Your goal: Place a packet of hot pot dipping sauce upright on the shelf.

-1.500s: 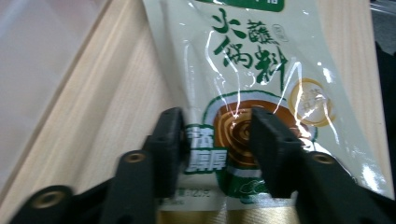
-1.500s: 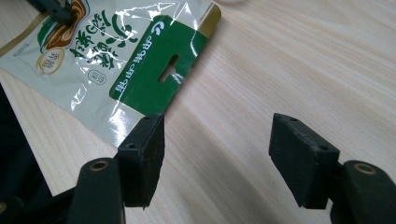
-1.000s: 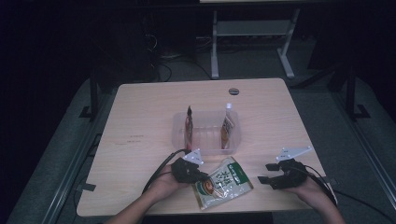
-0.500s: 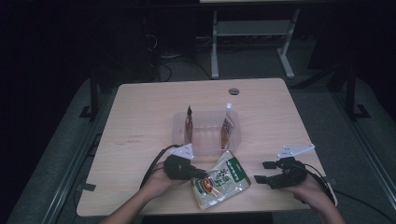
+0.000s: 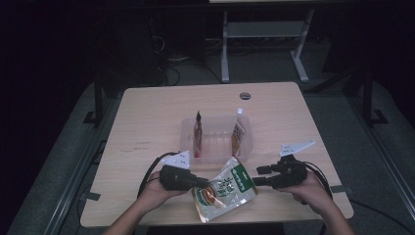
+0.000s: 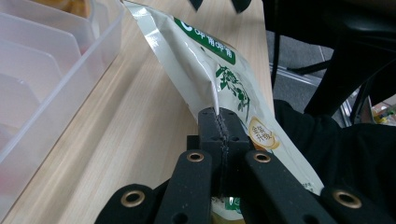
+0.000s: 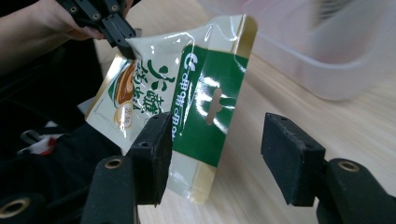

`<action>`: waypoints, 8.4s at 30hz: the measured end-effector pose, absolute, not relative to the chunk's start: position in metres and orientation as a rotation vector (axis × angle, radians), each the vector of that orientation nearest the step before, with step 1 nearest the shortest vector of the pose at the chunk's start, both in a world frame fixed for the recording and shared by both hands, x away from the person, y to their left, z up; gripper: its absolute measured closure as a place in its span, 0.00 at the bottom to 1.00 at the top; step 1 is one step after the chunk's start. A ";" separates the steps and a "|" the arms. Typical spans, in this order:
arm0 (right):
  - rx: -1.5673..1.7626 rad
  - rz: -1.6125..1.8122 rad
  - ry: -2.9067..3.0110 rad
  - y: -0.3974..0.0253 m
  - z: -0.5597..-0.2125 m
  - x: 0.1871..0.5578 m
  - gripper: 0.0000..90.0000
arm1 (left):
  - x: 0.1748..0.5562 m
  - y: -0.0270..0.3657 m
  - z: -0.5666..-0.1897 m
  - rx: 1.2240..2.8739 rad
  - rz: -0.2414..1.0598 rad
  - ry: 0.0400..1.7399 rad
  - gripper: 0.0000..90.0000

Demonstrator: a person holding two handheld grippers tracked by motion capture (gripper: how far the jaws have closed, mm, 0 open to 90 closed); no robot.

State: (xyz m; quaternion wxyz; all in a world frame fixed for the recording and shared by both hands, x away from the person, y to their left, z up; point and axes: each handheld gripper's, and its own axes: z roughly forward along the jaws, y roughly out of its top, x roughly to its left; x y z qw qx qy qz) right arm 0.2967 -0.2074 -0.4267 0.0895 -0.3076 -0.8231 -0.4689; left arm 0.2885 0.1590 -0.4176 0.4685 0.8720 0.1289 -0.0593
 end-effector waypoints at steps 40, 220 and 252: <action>-0.537 -1.377 -2.353 -0.162 -0.424 0.310 0.97 | 0.280 0.178 -0.411 2.089 -0.024 0.349 1.00; -0.714 -1.579 -2.606 -0.120 -0.325 0.417 0.89 | 0.283 0.248 -0.440 2.231 0.016 0.655 0.25; -0.815 -1.719 -2.711 -0.199 -0.319 0.341 0.40 | 0.292 0.254 -0.434 2.247 0.044 0.631 0.23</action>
